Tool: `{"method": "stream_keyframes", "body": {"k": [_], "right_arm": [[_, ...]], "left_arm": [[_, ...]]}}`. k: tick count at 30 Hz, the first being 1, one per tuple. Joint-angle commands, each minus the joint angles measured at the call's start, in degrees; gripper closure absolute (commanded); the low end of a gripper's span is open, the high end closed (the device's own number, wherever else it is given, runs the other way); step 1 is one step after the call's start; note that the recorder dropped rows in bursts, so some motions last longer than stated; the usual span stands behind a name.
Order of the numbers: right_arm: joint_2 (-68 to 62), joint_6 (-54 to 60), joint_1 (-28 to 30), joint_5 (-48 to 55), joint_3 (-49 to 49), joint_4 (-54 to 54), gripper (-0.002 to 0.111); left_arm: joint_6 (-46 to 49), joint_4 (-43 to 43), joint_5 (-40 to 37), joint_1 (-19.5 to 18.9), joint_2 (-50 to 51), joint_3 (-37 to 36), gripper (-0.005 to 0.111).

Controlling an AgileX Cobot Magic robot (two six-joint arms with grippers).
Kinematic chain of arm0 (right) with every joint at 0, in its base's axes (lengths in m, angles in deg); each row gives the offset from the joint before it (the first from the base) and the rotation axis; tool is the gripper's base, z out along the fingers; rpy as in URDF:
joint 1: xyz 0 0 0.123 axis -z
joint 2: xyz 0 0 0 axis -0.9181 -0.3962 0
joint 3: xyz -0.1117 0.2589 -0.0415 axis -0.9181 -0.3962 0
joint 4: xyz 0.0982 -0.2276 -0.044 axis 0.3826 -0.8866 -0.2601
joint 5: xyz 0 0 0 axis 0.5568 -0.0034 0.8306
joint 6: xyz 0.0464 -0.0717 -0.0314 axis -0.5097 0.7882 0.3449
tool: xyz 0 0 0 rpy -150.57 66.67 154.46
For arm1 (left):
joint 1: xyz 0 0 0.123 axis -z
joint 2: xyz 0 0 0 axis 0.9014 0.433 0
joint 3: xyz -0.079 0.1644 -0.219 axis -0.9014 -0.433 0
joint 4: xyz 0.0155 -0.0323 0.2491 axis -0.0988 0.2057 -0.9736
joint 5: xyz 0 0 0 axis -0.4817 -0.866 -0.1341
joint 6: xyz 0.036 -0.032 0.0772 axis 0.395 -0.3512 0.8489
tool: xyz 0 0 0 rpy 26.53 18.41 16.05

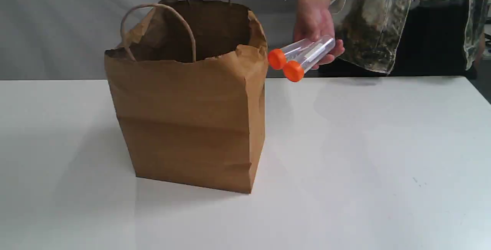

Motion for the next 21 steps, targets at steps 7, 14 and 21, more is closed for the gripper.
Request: {"method": "stream_keyframes", "body": {"k": [7, 14, 21], "right_arm": [[0.3, -2.9, 0.2, 1.7, -0.2, -0.2, 0.108], [0.3, -4.3, 0.2, 2.0, -0.2, -1.1, 0.108], [0.3, -4.8, 0.2, 2.6, -0.2, -2.9, 0.108]], "left_arm": [[-0.5, 0.2, 0.3, 0.3, -0.3, -0.3, 0.106], [0.9, -1.4, 0.3, 0.3, -0.3, -0.3, 0.106], [0.7, 6.3, 4.1, 0.3, -0.3, -0.3, 0.106]]}}
